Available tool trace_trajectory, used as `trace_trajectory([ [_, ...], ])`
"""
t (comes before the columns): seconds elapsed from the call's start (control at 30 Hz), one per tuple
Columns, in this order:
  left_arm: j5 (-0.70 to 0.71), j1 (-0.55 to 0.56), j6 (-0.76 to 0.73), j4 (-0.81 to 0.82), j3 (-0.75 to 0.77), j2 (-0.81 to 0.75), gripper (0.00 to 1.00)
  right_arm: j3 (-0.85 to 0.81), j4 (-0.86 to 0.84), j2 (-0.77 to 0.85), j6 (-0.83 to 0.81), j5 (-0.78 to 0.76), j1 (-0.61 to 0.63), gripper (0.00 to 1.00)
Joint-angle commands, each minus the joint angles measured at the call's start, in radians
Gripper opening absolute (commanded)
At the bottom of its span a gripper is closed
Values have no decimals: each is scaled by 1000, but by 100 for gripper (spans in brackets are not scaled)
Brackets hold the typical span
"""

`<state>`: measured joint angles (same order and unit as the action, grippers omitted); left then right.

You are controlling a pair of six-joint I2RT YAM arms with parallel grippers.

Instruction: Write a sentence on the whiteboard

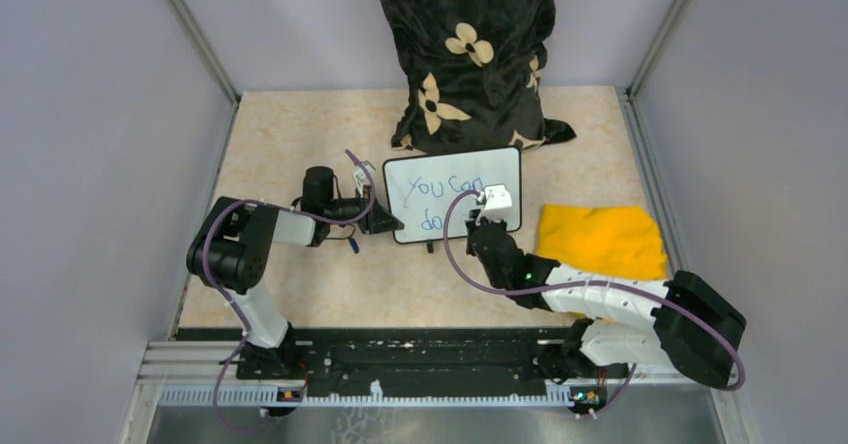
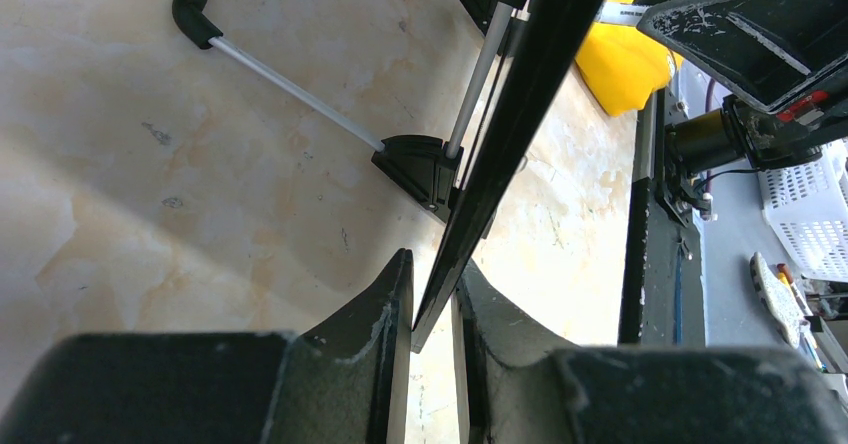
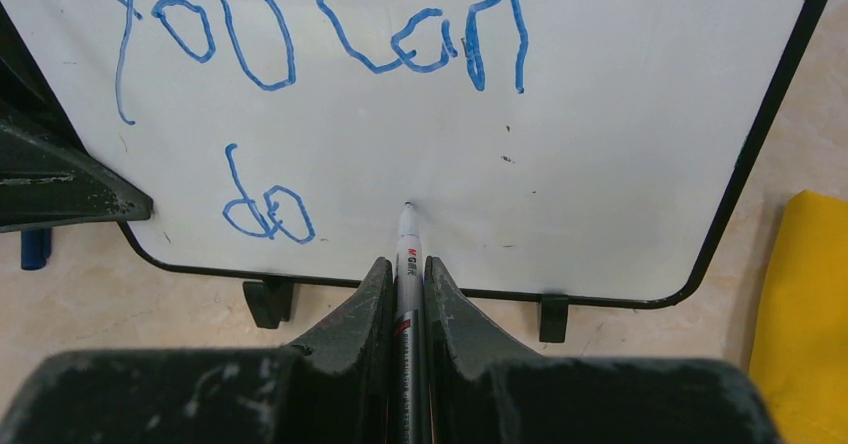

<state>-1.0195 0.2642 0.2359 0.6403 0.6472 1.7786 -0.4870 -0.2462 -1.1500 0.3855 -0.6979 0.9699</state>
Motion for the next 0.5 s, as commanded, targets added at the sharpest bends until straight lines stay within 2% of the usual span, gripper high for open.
trace_trajectory([
  [0.0, 18, 4, -33, -12, 20, 18, 25, -54, -63, -5, 0, 13, -11, 0],
  [0.47, 18, 3, -33, -13, 22, 19, 26, -70, -77, -22, -5, 3, -30, 0],
])
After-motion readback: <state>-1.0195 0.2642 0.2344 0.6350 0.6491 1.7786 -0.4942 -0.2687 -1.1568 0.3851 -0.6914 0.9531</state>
